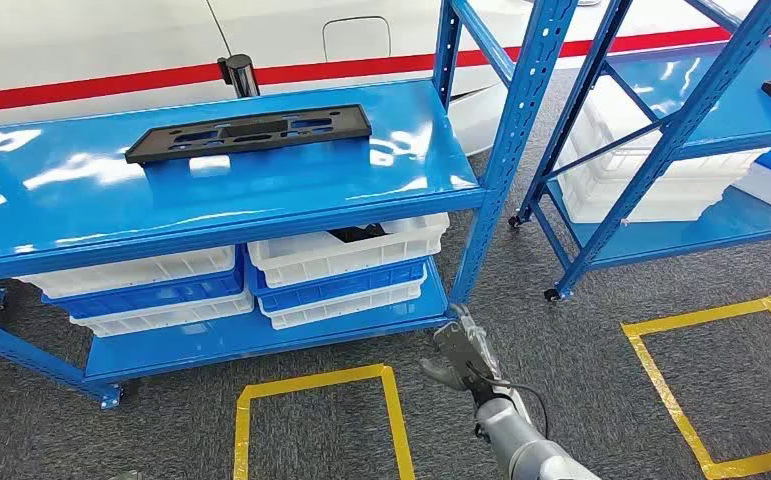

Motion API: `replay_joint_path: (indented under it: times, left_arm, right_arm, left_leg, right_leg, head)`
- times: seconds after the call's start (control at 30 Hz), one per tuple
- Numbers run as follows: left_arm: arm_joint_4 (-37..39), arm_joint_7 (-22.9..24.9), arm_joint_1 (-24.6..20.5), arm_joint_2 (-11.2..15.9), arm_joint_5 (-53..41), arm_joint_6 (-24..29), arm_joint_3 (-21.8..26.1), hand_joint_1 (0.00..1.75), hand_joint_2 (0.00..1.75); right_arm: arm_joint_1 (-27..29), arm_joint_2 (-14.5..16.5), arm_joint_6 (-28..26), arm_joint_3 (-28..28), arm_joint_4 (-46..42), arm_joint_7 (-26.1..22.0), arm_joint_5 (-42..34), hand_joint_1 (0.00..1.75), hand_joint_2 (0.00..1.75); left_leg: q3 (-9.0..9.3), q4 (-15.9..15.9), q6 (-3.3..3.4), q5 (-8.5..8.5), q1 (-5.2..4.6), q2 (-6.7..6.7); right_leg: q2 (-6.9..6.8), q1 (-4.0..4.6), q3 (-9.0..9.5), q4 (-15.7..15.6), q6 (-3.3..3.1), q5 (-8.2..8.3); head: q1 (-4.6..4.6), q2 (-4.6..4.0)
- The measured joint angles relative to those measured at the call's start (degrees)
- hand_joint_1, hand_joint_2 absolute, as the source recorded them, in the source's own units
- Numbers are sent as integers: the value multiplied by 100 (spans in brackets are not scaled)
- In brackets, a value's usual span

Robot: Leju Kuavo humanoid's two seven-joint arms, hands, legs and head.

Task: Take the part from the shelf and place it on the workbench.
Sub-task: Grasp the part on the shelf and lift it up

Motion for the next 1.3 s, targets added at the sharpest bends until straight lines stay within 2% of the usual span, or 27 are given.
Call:
replay_joint_path:
  times: [0.1,0.27,0.37,0.47,0.57,0.8,0.9,1.13,1.3]
  left_arm:
    - [2,37,-50,-40,-134,175,-98,0,175]
    - [10,69,-111,-128,-517,949,-376,0,175]
    - [14,90,-157,-147,-593,924,-498,0,175]
    - [15,154,-205,-157,-609,872,-579,0,175]
    - [16,172,-248,-165,-611,861,-624,0,175]
    - [17,191,-269,-175,-612,860,-650,0,175]
    - [21,357,-265,-176,-638,878,-652,0,175]
    - [68,1101,-95,-168,-755,968,-649,0,175]
    - [89,1342,47,-166,-877,953,-653,0,175]
  right_arm:
    - [-60,13,12,104,-291,-104,-131,0,175]
    - [-39,-33,16,635,-1495,-156,-684,0,175]
    - [78,-144,74,900,-2492,-83,-731,0,175]
    - [208,-257,180,1106,-3549,191,-590,0,175]
    - [272,-334,233,1245,-4269,351,-522,0,175]
    - [401,-418,225,1404,-4983,342,-484,0,175]
    - [382,-452,173,1457,-5182,301,-398,0,175]
    - [-184,-669,250,1663,-5994,919,-181,0,175]
    - [-1066,-876,487,1943,-6301,1494,-280,0,175]
  left_leg:
    - [0,1,2,2,-1,1]
    - [0,5,2,3,-3,0]
    - [-3,5,2,3,-3,-1]
    - [-5,5,2,2,-4,2]
    - [-4,4,2,2,-4,2]
    - [-5,4,2,3,-3,2]
    - [-8,4,2,3,-3,2]
    - [-15,4,2,3,-6,3]
    - [-23,4,9,8,-11,4]
  right_leg:
    - [0,0,0,0,6,4]
    - [3,0,-4,0,8,5]
    - [2,0,-6,0,8,5]
    - [4,0,-6,0,8,5]
    - [4,0,-7,-1,8,5]
    - [4,0,-6,0,8,5]
    - [4,0,-5,1,8,5]
    - [5,1,-5,2,9,6]
    - [6,1,-5,3,15,10]
  head:
    - [0,0]
    - [-1,0]
    - [0,0]
    - [-1,0]
    - [0,0]
    - [0,0]
    - [0,0]
    - [-1,0]
    - [-1,0]
